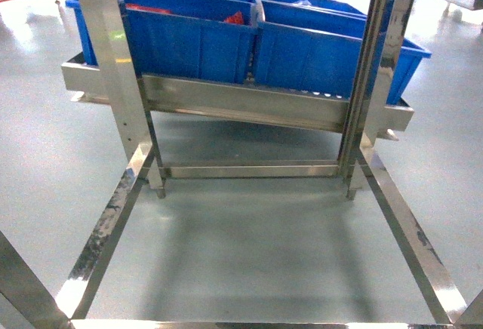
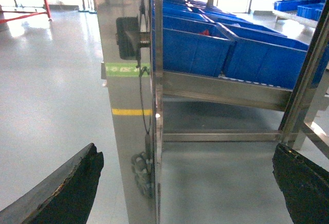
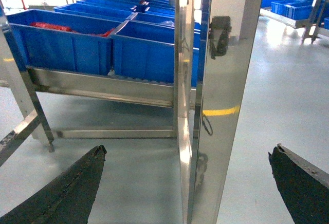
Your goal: Pick capacitor and pack into box
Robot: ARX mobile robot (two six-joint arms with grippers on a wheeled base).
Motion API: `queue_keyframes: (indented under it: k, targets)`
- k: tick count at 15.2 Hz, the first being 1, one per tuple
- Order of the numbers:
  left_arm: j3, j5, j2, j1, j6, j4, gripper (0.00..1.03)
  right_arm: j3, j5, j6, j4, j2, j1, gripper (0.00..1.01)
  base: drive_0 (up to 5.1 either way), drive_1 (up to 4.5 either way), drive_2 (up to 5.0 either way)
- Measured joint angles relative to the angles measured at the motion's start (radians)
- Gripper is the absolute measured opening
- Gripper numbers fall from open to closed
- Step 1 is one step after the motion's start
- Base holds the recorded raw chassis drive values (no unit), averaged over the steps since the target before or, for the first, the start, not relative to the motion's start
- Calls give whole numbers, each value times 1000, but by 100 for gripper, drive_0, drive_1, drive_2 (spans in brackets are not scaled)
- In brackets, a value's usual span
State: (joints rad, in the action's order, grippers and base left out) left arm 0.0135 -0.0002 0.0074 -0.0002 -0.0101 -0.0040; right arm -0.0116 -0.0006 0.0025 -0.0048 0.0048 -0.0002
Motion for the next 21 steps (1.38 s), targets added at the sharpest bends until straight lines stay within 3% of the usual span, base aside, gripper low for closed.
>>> queue_keyframes:
  k: [21]
  targets:
    - [0, 0, 0, 0, 11, 0, 98, 0, 0, 0, -1, 0, 0, 98, 0, 0, 0]
